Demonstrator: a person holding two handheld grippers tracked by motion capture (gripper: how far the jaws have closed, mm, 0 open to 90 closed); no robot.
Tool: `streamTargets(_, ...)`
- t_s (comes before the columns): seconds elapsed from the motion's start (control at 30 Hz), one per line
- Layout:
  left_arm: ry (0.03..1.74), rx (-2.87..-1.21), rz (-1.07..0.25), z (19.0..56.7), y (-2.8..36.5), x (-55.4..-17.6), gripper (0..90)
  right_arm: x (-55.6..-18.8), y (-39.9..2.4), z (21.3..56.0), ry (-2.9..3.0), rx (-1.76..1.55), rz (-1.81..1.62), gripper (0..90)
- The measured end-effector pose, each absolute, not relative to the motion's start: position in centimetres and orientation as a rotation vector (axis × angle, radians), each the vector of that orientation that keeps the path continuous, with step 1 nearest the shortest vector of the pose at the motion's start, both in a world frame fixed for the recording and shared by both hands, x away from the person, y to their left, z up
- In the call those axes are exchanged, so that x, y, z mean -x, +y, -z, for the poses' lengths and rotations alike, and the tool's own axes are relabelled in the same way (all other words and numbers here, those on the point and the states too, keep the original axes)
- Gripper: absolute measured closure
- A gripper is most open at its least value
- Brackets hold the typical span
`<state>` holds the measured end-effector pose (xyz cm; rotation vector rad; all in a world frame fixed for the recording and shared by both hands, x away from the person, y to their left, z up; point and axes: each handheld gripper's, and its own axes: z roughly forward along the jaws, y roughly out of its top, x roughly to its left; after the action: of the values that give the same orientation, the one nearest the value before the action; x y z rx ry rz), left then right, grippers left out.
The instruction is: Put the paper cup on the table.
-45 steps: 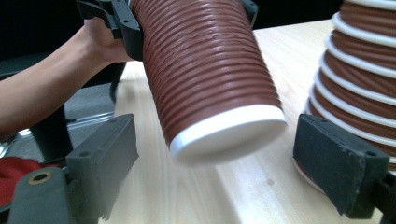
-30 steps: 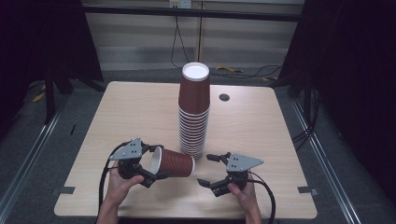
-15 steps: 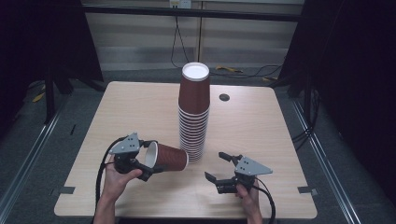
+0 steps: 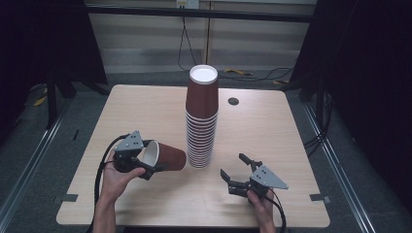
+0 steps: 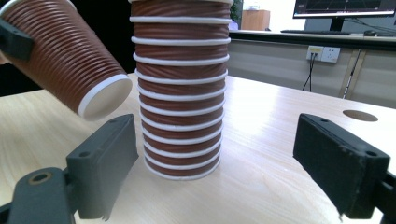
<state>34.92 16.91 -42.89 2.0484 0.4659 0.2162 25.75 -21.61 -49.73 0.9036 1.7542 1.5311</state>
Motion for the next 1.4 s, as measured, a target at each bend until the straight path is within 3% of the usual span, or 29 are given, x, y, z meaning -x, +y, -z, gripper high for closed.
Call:
streamTargets(0.7, 0.587, -2.189, -0.207, 41.1, 17.9, -39.4, 8.1, -25.2, -22.2, 50.5, 1.623, -0.907, -1.582, 12.7)
streamTargets(1.4, 0.646, -2.449, -0.247, 39.3, 17.0, -42.5, 7.4, -25.1, -22.2, 50.5, 1.619, -0.902, -1.596, 13.0)
